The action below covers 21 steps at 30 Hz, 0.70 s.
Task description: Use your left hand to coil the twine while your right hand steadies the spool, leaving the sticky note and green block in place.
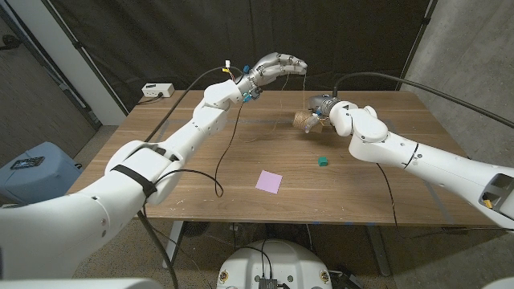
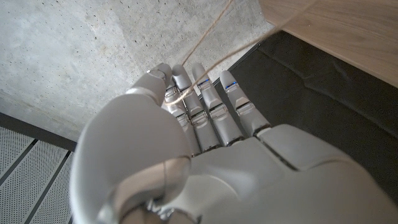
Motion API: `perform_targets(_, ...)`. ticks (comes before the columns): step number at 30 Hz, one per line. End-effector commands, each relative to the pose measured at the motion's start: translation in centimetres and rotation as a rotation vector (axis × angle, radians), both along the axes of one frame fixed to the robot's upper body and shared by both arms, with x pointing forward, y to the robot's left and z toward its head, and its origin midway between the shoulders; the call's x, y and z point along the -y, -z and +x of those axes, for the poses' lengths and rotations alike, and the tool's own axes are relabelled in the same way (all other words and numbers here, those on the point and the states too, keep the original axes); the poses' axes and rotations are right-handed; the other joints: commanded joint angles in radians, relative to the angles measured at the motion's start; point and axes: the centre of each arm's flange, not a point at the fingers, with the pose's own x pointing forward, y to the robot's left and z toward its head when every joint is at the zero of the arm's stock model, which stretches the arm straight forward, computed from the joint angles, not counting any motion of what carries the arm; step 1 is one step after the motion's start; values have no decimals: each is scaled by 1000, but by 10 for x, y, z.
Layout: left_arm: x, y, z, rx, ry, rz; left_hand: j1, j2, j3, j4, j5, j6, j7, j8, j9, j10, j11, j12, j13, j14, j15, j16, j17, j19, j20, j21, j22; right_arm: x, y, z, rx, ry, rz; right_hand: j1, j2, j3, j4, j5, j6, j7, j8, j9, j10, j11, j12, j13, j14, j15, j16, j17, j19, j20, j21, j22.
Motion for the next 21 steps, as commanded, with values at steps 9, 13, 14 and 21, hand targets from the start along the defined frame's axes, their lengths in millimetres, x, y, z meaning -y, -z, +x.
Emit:
perform_targets(9, -7, -8, 7, 0, -21, -15, 4, 3, -4, -2, 7, -9, -3, -7, 2, -4, 5, -7, 6, -8, 3, -4, 4, -14, 2, 4, 1, -9, 5, -25, 15, -64, -15, 111, 142, -1, 3, 7, 180, -165, 3, 4, 182, -174, 4, 6, 47, -168, -5, 4, 8, -11, -2, 3)
perform_targets(13, -6, -9, 9, -2, -24, -16, 2, 3, -6, -1, 7, -11, -6, -8, 2, -5, 4, -9, 5, -7, 3, -4, 5, -18, 3, 3, 1, -11, 7, -30, 14, -83, -19, 112, 142, -2, 3, 7, 181, -165, 3, 3, 183, -172, 4, 6, 47, -168, -6, 5, 8, -12, -2, 3)
perform_targets(14, -6, -9, 10, -2, -25, -15, 1, 3, -6, 0, 7, -12, -6, -8, 2, -4, 3, -9, 5, -8, 2, -4, 5, -19, 2, 3, 1, -11, 7, -31, 14, -87, -18, 111, 142, -3, 3, 7, 181, -164, 3, 3, 181, -175, 3, 6, 47, -168, -6, 5, 8, -12, -2, 4)
perform_targets(21, -7, -10, 13, -8, -35, -18, 0, 2, -8, 0, 7, -12, -7, -9, 2, -5, 5, -13, 6, -11, 4, -6, 7, -21, 3, 4, 1, -14, 4, -40, 22, -118, -17, 113, 142, -4, 2, 7, 179, -164, 2, 3, 180, -174, 3, 8, 48, -168, -9, 5, 8, -12, -2, 4)
